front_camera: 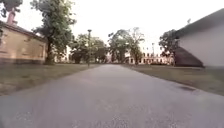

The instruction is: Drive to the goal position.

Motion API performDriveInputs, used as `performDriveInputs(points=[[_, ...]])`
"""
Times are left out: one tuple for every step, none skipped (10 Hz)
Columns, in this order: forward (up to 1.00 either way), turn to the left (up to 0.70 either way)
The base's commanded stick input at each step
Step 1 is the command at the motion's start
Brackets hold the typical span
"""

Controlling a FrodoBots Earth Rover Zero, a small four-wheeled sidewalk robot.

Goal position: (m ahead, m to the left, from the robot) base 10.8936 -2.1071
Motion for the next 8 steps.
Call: performDriveInputs(points=[[0.45,0.00],[0.45,0.00],[0.45,0.00],[0.45,0.00],[0.45,0.00],[0.45,0.00],[0.45,0.00],[0.45,0.00]])
